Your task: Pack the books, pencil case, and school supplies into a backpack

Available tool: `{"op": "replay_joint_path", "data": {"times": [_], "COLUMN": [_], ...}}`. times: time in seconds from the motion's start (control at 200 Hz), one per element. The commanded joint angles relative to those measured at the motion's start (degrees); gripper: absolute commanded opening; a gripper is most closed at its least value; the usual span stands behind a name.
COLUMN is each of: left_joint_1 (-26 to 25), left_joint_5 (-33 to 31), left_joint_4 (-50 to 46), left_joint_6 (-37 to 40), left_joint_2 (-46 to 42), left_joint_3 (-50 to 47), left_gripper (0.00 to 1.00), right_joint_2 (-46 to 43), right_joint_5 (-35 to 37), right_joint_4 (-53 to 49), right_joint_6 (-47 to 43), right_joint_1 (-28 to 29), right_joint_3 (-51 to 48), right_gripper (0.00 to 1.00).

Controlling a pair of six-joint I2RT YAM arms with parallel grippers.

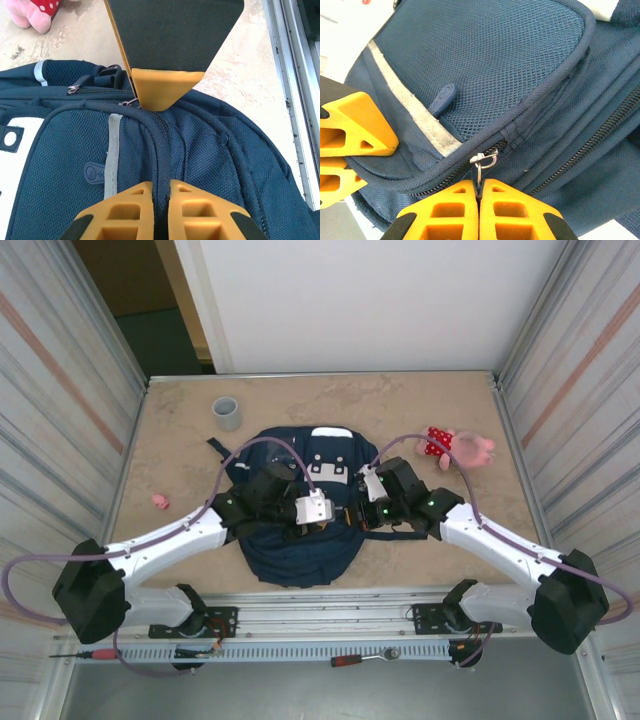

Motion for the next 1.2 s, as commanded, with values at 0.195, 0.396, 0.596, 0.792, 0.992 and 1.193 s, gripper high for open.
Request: {"op": "replay_joint_path", "data": {"times": [0.195, 0.396, 0.596, 0.792, 0.992, 1.193], "left_joint_1": [0.95, 1.04, 1.74, 7.14, 12.91, 14.40], "left_joint_5": [3.35, 3.81, 0.57, -1.14, -7.69, -8.74], "left_joint_4": [-0.93, -0.47, 1.07, 2.06, 1.49, 5.02], "left_joint_6": [0.98, 0.56, -5.69, -18.82, -34.81, -44.01], "left_joint_2": [-2.16, -3.58, -5.22, -9.98, -14.25, -15.26], "left_joint_3": [-0.46, -1.34, -1.27, -2.38, -4.48, -10.51], "left_gripper": [0.02, 0.08, 0.45, 0.57, 0.59, 0.57], "right_joint_2": [-0.32, 4.28, 1.55, -3.37, -0.83, 5.73], "right_joint_5": [1.36, -1.23, -0.26, 1.11, -0.64, -1.28], "right_joint_4": [-1.30, 1.56, 0.06, -4.83, -4.89, 2.78], "right_joint_6": [2.74, 1.59, 1.83, 1.82, 2.50, 4.48], "right_joint_1": [-12.14, -12.76, -12.85, -13.40, -10.64, -4.53], "right_joint_3": [-0.17, 2.38, 2.89, 7.18, 12.02, 11.28], "right_gripper": [0.00, 0.00, 0.43, 0.53, 0.52, 0.44]}}
